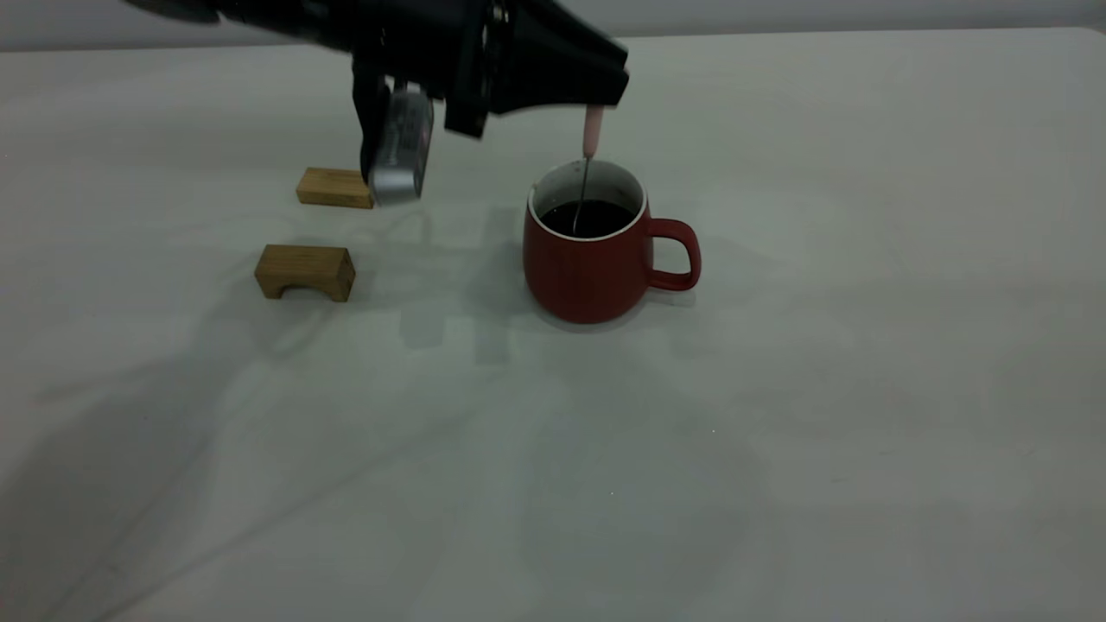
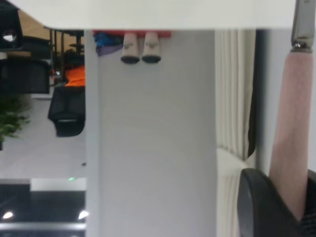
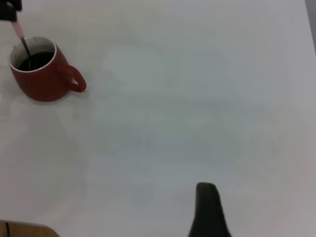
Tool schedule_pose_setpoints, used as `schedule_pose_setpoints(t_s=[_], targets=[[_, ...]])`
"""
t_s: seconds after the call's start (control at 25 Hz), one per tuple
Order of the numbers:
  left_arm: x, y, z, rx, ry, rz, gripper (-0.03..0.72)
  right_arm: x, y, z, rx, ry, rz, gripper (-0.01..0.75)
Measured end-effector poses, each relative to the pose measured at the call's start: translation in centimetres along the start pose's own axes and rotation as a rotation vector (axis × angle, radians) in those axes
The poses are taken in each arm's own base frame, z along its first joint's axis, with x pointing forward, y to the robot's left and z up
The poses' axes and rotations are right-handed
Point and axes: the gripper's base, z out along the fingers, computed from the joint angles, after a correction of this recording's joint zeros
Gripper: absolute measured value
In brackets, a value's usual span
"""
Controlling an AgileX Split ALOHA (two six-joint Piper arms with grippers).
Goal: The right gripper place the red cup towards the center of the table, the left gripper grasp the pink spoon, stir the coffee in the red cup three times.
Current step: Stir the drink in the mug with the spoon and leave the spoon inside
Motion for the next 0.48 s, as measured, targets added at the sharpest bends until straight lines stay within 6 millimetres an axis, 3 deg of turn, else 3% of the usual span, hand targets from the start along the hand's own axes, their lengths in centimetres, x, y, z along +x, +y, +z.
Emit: schedule_pose_setpoints(t_s=[0.24, 0.48], targets=[[-1.8, -0.8, 0.6, 0.102, -0.023, 0.057, 0.178, 0.0, 0.0, 0.0, 0.0, 0.0, 0.0, 0.585], [-2.0, 0.1, 1.3, 0.017, 0.105, -0.087, 0.178, 0.0, 0.0, 0.0, 0.0, 0.0, 0.0, 0.585]])
